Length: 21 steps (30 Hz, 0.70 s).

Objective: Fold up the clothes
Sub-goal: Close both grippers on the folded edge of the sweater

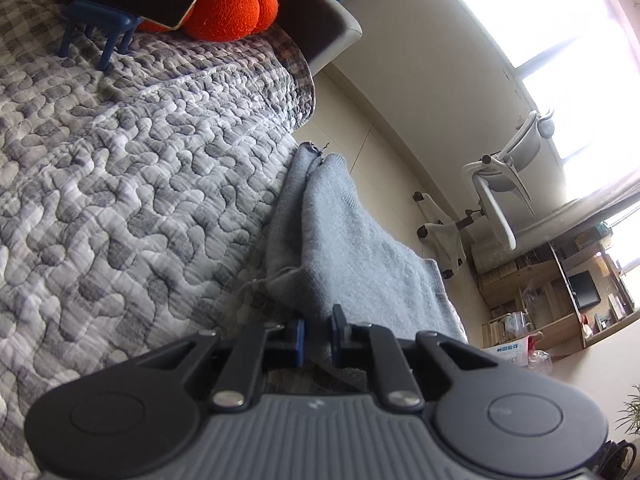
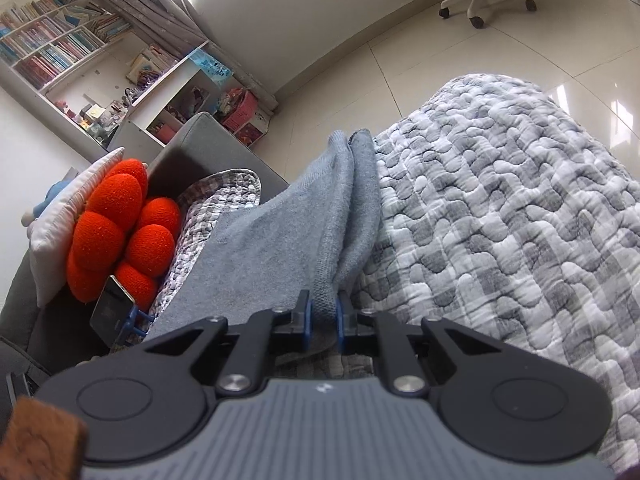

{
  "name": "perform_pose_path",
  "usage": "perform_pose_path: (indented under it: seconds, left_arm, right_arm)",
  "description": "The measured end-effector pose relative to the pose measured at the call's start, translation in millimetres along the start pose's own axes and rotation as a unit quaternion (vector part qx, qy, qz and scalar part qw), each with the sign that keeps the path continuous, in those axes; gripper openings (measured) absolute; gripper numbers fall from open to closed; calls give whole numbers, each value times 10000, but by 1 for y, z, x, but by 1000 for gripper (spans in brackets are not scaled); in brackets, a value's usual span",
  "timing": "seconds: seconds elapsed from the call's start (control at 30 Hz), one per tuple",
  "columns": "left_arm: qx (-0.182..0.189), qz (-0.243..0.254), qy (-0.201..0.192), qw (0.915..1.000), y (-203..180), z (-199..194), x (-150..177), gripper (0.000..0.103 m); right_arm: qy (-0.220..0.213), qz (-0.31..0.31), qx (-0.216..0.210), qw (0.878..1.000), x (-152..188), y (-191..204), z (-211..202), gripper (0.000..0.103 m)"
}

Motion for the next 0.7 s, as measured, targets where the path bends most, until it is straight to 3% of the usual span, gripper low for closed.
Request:
perform_pose_path:
  seconds: [0.3, 0.7]
  left_arm:
    - [19, -121, 0, 9999, -3, -28, 26, 11]
    - [-390, 455, 501, 9969, 8, -96, 112, 11]
  right_arm:
    - [46, -28, -22, 10000, 20, -2, -29, 13]
    - [482, -474, 164, 9976, 88, -16, -91, 13]
Point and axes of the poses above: each gripper's, at about its wrist camera, not at the fingertips, and z roughly the way its jaws point, y to its left, x to its underside, the point moved 7 cm from there along z, roughly the way its jaws point, and after that the axes turned 8 degrees about x, right-handed, at the moved point
